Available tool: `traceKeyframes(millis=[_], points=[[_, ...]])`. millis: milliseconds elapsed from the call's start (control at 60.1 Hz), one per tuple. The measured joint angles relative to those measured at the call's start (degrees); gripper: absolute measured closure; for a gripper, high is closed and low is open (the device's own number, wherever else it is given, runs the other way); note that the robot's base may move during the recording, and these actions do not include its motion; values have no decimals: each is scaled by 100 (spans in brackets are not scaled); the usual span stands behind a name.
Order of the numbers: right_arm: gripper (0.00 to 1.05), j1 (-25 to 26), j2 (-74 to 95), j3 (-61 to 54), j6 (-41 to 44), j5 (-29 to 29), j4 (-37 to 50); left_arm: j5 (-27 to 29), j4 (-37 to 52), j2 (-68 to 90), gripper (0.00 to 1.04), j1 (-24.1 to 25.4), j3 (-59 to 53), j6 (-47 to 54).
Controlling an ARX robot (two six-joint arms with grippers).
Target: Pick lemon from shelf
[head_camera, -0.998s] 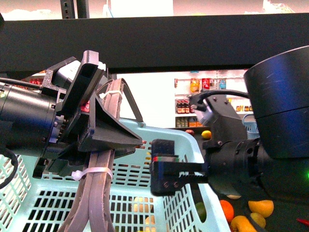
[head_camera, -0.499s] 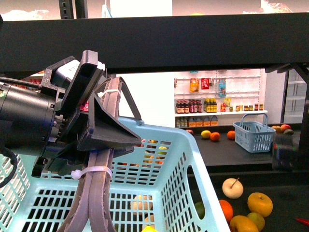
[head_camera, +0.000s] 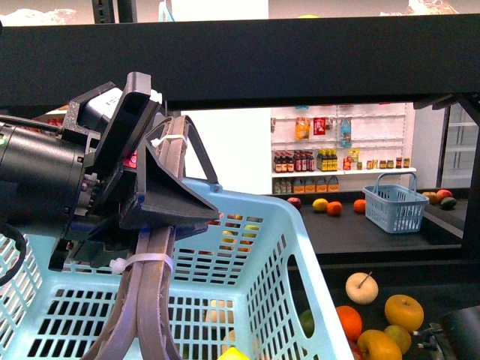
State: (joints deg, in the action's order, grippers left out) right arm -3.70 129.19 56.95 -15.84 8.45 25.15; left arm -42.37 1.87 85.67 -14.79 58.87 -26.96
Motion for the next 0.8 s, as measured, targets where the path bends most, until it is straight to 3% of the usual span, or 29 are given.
traceKeyframes(millis=[482, 798], points=[[2, -769, 1565, 1239, -2516, -164, -109, -2, 0, 0, 90, 0, 0, 4], [2, -1211, 1974, 2048, -3150, -315, -105, -11, 0, 0, 90, 0, 0, 2]])
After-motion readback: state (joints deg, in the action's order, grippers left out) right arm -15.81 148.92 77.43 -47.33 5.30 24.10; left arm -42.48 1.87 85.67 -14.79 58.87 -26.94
